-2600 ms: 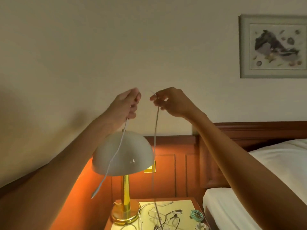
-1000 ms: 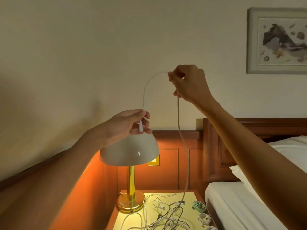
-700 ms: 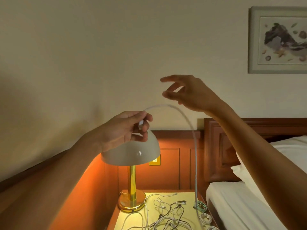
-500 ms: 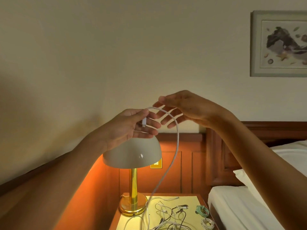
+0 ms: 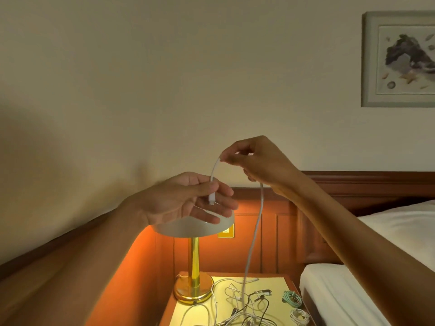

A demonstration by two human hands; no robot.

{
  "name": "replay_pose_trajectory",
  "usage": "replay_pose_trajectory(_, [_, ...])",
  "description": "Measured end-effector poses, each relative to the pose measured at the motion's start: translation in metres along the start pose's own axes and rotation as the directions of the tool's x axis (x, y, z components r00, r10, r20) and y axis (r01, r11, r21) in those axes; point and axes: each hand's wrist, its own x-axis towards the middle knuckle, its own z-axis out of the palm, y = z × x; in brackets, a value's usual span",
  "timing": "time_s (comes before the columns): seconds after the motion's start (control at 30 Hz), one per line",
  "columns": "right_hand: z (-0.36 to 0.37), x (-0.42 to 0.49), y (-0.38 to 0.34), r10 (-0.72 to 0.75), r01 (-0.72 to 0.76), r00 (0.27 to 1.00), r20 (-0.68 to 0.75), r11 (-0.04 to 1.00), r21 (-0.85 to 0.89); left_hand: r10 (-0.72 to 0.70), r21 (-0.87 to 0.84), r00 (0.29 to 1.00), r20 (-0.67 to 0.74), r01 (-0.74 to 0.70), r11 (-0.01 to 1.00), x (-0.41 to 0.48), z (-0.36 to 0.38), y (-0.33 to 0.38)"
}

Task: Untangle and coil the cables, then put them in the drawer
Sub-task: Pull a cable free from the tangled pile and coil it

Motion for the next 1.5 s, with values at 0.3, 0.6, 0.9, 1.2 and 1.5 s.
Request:
replay_pose_trajectory(0.3, [0.081, -0.075, 0.045, 0.283, -0.367, 0.929, 0.240, 0.797, 0.480, 0.203, -0.541, 0.925, -0.321, -0.355, 0.762, 0.028, -0.005, -0.029])
replay_pose_trajectory(0.6, [0.043, -0.073, 0.041, 0.092, 0.016, 0.982, 0.165, 0.828, -0.560, 0.007, 0.203, 0.982, -0.190, 0.032, 0.979, 0.019, -0.029, -0.085])
replay_pose_trajectory(0.9, [0.036, -0.026, 0.053, -0.055, -0.009, 0.928, 0.368, 0.985, 0.170, -0.100, -0.193, 0.962, 0.255, 0.152, 0.969, -0.003, -0.015, -0.087])
replay_pose_trajectory(1.2, [0.117, -0.105, 0.087, 0.345, -0.356, 0.933, 0.106, 0.832, 0.425, 0.014, -0.665, 0.918, -0.396, -0.298, 0.685, 0.030, 0.008, -0.099])
replay_pose_trajectory(1.5, [0.069, -0.060, 0.076, 0.024, 0.016, 0.997, 0.076, 0.878, -0.478, 0.315, 0.553, 0.862, -0.397, -0.049, 0.832, 0.044, -0.019, -0.121])
